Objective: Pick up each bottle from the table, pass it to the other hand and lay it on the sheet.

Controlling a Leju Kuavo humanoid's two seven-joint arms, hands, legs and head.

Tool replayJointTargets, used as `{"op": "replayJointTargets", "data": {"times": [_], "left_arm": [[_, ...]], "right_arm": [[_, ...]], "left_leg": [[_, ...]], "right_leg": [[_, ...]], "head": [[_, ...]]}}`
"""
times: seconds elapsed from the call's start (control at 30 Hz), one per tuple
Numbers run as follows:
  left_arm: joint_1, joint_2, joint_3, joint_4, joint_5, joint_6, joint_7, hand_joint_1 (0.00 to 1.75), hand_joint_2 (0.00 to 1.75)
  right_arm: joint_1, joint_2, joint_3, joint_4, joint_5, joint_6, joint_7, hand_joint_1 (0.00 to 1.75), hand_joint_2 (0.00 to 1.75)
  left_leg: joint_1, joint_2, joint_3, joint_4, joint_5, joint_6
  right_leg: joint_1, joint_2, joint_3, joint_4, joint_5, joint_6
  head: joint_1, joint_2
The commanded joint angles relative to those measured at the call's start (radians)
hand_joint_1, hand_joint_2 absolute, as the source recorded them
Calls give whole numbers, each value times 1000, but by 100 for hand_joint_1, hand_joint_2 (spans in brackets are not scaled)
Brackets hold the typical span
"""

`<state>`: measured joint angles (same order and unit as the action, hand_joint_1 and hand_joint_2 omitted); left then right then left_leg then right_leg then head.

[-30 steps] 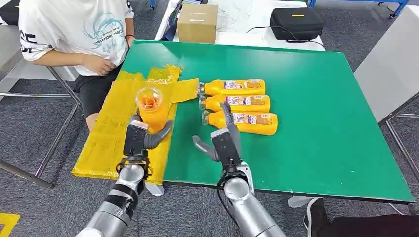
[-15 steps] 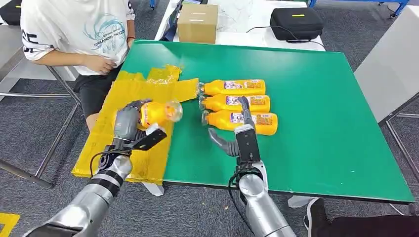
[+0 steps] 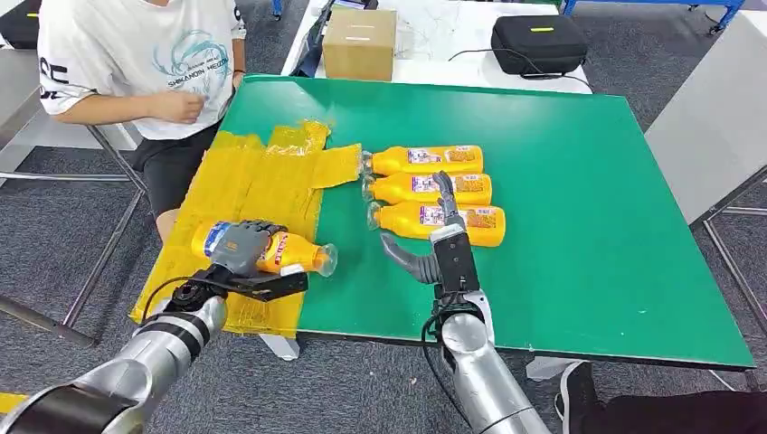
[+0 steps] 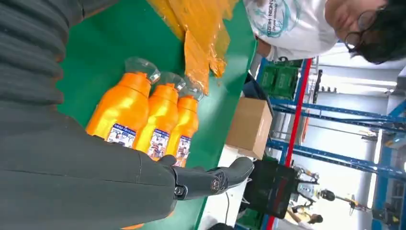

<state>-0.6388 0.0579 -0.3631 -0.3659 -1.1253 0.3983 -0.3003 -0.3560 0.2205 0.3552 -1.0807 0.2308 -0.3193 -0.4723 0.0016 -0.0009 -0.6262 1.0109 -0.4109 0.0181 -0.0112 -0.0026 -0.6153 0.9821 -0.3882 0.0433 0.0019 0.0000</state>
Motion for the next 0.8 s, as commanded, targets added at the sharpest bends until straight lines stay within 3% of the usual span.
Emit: {"op": "replayJointTargets", "data": {"times": [0.03, 0.2, 0.43, 0.67, 0.73, 0.8], "left_arm": [[-17, 3, 12, 98, 19, 56, 40, 0, 175], [0, -7, 76, 73, 69, 115, -42, 0, 175], [48, -12, 190, 26, 208, 119, -290, 0, 175], [48, -12, 190, 26, 208, 119, -290, 0, 175], [57, -21, 236, 3, 271, 97, -366, 0, 175], [140, -21, 227, -198, 479, -58, -398, 0, 175]], "right_arm": [[-62, -3, 24, 99, 9, 1, 7, 0, 175], [-66, -4, 25, 115, 7, 5, 7, 0, 175], [-74, -12, 19, 134, -1, 18, -2, 0, 175], [-74, -12, 19, 134, -1, 18, -2, 0, 175], [-73, -12, 17, 134, -1, 24, 1, 0, 175], [-72, -14, 19, 145, 15, 20, 7, 0, 175]], "left_leg": [[1, 3, 5, -1, -2, -2], [1, 1, 4, -1, -1, -2], [1, 0, 4, 0, -1, -2], [1, -1, 3, 0, -1, -2], [1, -1, 3, 0, -1, -2], [1, -1, 2, 0, 0, -2]], "right_leg": [[1, 3, 3, 0, -1, -2], [1, 2, 3, 0, -1, -1], [1, 1, 4, 0, -2, -1], [1, 0, 3, 0, -2, -2], [1, 0, 3, 0, -2, -2], [1, 0, 2, 0, -1, -1]], "head": [[0, 0], [0, 0], [0, 0], [0, 0], [0, 0], [0, 0]]}}
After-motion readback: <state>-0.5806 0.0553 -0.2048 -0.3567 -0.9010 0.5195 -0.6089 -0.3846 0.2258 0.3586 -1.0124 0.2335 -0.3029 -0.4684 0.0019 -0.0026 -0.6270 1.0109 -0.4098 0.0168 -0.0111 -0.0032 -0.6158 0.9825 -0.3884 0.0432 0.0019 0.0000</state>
